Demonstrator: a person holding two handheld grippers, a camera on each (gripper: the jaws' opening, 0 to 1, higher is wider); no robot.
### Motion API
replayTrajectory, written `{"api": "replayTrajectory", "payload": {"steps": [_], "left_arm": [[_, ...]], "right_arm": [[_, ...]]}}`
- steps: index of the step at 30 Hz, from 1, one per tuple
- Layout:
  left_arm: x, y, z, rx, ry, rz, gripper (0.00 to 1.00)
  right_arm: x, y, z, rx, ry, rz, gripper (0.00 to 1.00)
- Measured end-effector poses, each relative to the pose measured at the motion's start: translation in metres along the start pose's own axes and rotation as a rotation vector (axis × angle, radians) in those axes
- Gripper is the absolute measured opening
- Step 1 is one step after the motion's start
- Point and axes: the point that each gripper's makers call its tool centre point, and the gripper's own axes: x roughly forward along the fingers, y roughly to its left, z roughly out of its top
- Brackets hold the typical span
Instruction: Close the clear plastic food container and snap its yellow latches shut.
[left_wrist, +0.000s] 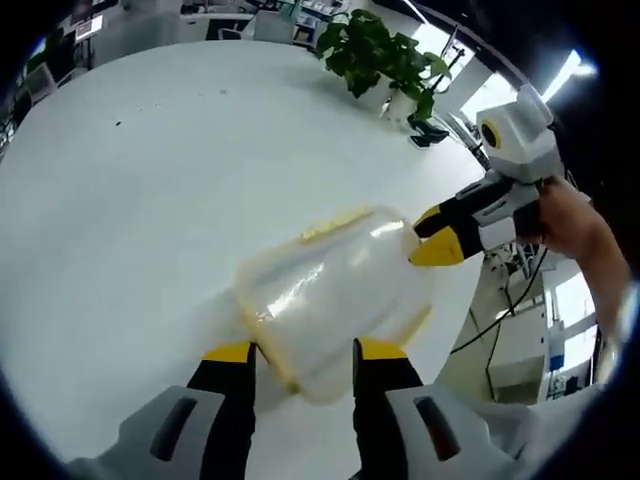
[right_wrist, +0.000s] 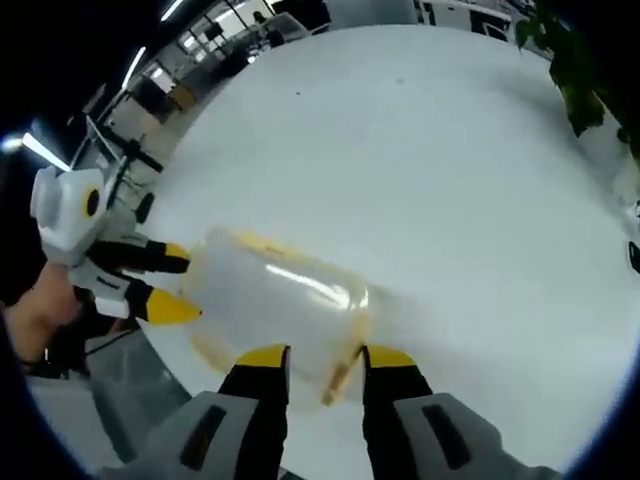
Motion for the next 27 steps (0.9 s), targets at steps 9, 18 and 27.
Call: {"api": "replayTrajectory", "payload": {"steps": [9,18,27], "left_arm": [[0.001,0.000,0.001,0.046,-0.010,-0.020,0.38],[-0.005,0.006,0.002,0.170,-0.006,0.015,0.43],[-0.011,0.001,0.007,0.205,-0.025,-0.008,0.45]], "right_arm": [[0.001,0.001,0.000,-0.079,-0.008,0.007,0.29],[-0.003,0.000,0.001,-0.194,0.006,-0.021,0.29],[-0.007,0.001,0.002,-0.301,0.017,-0.042,0.32]]}}
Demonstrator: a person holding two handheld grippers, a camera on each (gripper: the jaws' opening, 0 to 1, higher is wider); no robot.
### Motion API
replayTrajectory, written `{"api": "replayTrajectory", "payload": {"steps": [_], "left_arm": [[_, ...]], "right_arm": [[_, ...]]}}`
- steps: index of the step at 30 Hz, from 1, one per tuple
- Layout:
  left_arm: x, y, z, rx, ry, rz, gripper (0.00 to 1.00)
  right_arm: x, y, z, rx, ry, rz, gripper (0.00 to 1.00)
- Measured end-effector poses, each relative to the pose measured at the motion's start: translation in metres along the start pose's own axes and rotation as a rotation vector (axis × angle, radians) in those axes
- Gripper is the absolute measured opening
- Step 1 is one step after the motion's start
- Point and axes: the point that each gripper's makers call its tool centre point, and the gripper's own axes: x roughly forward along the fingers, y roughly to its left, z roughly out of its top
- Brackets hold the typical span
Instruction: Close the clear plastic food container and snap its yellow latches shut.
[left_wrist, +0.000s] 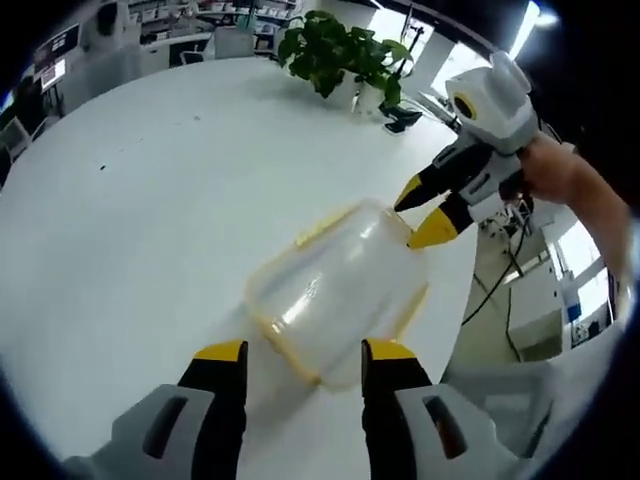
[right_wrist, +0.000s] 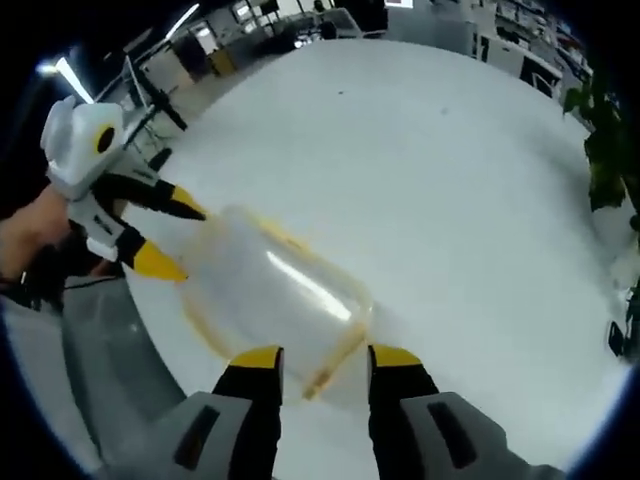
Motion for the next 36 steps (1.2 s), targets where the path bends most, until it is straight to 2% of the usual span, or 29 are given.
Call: {"api": "replayTrajectory", "payload": {"steps": [12,18,31,36], "left_arm": [[-0.008,0.005,0.003,0.102,0.014,0.004,0.46],[-0.010,0.007,0.004,0.128,0.027,-0.001,0.46],[-0.011,0.000,0.012,0.325,0.056,-0.004,0.45],[-0.009,0.000,0.011,0.393,0.085,0.003,0.44]], "right_arm": [[-0.003,0.004,0.005,-0.164,0.015,0.002,0.33],[-0.004,0.009,0.007,-0.208,0.024,0.013,0.33],[-0.006,0.011,0.007,-0.327,0.056,0.016,0.32],[-0.005,0.011,0.007,-0.357,0.068,0.014,0.32]]}}
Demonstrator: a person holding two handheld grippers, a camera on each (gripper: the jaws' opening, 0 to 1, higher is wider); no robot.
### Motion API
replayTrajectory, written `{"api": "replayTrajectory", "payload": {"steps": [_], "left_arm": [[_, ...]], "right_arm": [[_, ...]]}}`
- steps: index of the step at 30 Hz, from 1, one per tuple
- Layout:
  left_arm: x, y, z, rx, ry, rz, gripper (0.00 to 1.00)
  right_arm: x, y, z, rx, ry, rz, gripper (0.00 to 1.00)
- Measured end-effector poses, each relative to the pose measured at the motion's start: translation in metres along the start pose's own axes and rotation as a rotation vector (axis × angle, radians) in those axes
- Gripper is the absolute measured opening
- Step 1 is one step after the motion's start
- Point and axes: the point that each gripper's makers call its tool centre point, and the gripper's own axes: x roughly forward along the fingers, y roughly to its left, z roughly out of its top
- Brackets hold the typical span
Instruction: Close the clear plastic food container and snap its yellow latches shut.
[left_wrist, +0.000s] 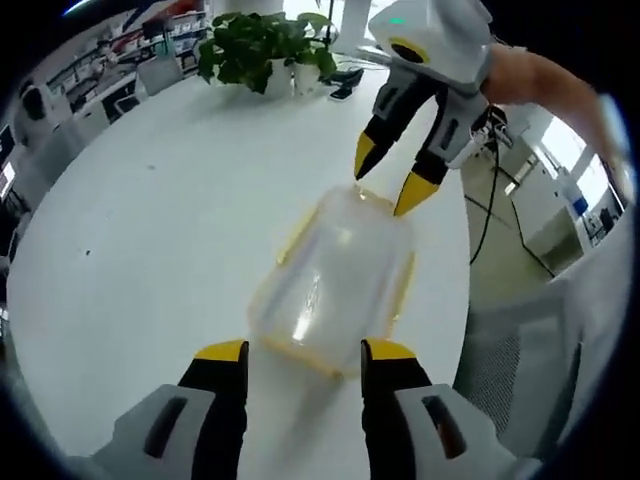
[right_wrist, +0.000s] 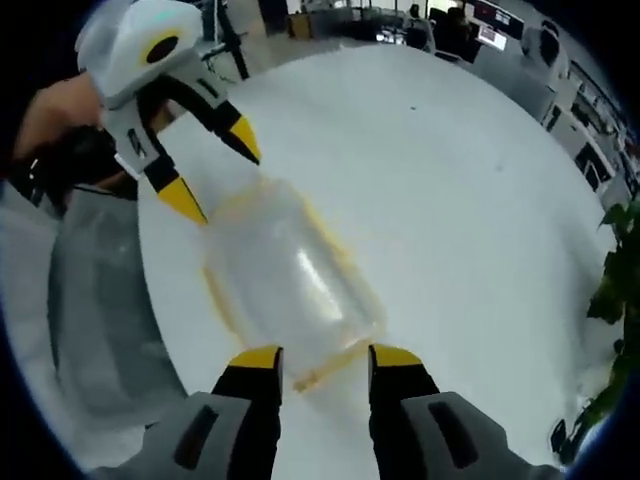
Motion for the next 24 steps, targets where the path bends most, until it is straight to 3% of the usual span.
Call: {"api": "replayTrajectory", "payload": {"steps": [11,24], "left_arm": [[0.003,-0.006,0.003,0.146,0.021,-0.037,0.43],[0.008,-0.011,0.013,0.216,-0.007,-0.052,0.41]], "right_arm": [[0.000,0.003,0.002,-0.092,0.027,0.013,0.32],[0.004,0.006,0.008,-0.186,0.025,0.010,0.31]]}}
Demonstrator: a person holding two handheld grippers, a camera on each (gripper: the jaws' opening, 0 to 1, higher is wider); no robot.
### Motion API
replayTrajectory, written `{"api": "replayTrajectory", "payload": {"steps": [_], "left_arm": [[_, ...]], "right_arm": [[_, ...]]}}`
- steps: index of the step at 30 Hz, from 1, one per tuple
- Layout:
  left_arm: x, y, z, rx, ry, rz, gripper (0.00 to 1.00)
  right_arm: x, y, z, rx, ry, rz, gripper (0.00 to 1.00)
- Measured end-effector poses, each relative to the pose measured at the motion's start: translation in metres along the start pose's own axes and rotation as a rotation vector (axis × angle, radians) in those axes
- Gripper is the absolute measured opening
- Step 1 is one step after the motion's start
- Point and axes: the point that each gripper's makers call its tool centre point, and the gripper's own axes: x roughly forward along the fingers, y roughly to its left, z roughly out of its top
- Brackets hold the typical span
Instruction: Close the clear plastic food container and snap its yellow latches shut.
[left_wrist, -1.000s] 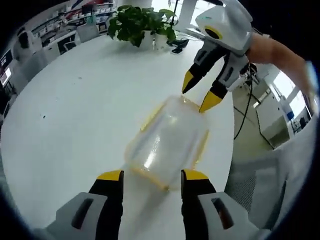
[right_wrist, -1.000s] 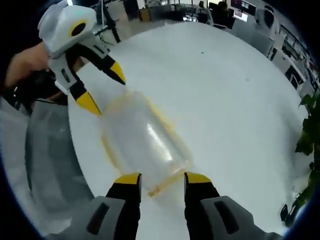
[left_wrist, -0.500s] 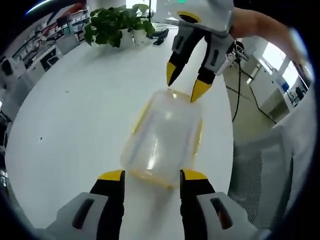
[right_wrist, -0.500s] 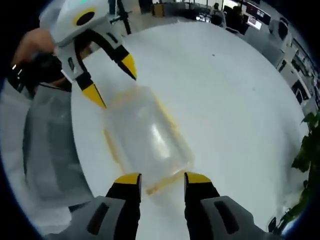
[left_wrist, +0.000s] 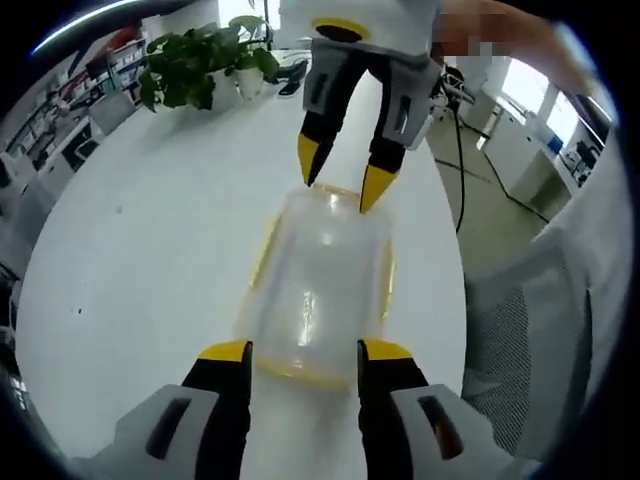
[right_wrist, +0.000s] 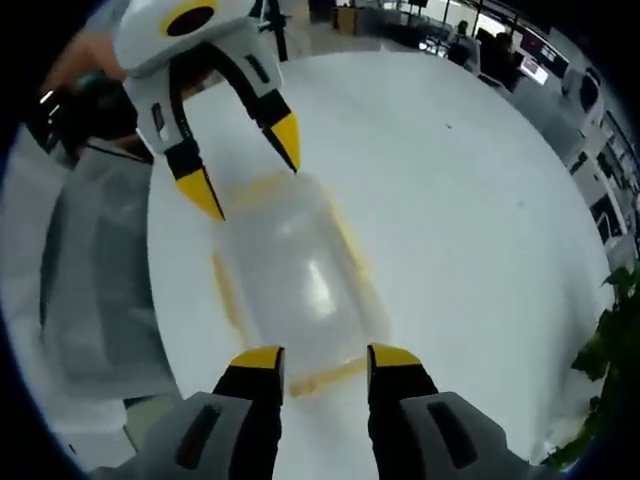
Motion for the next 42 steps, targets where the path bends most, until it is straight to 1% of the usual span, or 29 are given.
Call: {"api": "replayTrajectory", "payload": {"steps": [8,10,19,29,42], "left_arm": [[0.002,-0.002,0.010,0.011,-0.034,-0.001,0.41],[0.003,-0.002,0.011,0.015,-0.038,-0.002,0.41],[0.007,-0.003,0.016,0.020,-0.057,-0.003,0.42],[0.011,-0.006,0.020,0.048,-0.066,-0.005,0.43],[0.017,-0.008,0.027,0.074,-0.073,-0.009,0.43]], "right_arm": [[0.001,0.003,0.006,-0.011,-0.022,0.000,0.31],[0.001,0.004,0.011,-0.025,-0.039,0.004,0.31],[0.008,0.011,0.015,-0.034,-0.055,0.013,0.32],[0.015,0.015,0.018,-0.051,-0.068,0.026,0.32],[0.020,0.022,0.033,-0.073,-0.100,0.046,0.32]]}}
